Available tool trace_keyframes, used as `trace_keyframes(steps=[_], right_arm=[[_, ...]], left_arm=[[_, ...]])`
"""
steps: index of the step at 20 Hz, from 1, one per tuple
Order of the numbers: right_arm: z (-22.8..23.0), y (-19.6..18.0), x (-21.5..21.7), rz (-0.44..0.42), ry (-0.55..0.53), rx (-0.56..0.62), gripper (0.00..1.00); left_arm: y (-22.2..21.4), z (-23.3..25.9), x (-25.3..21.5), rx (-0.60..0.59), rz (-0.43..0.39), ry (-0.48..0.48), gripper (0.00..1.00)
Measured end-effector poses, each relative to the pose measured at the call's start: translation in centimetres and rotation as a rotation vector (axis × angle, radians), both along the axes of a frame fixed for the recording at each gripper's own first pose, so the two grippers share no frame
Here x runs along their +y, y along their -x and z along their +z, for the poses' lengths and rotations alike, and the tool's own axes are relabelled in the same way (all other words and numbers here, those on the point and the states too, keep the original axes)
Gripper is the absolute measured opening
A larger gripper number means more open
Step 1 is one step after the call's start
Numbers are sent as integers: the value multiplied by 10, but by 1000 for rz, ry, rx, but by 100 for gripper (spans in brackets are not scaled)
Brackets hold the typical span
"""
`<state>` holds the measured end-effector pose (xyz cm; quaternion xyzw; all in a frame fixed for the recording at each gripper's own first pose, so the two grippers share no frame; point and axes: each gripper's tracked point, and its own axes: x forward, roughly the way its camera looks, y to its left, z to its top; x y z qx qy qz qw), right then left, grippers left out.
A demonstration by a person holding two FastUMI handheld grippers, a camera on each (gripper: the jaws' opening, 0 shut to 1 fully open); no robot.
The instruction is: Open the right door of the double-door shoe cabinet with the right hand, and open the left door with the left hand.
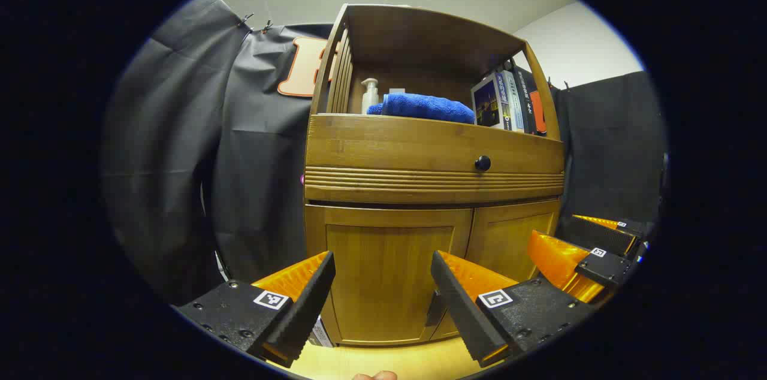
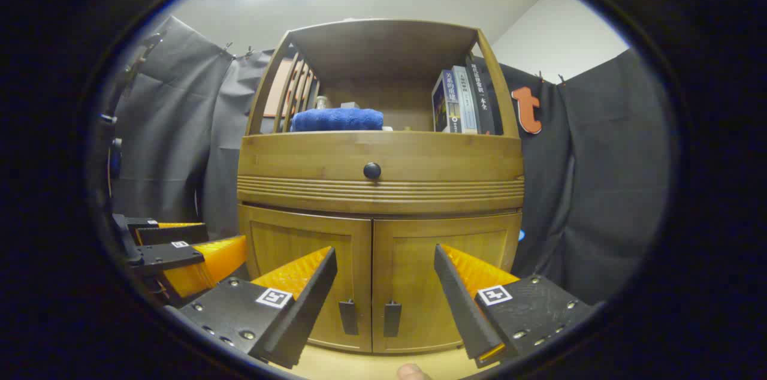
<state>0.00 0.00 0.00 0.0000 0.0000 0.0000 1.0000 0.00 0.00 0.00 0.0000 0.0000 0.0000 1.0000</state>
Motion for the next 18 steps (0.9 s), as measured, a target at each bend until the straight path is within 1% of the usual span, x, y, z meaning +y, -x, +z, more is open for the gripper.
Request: trace_keyframes(steps=[10,14,18], right_arm=[[-31,-13,-4,-7,-2,48,97],[-54,-21,-5,-9,1,85,96],[-88,-34,-3,-6,-5,155,97]], left_arm=[[-5,-3,1,11,3,-9,99],[-7,-6,3,15,9,-9,99],[-7,-8,11,18,29,-9,99]])
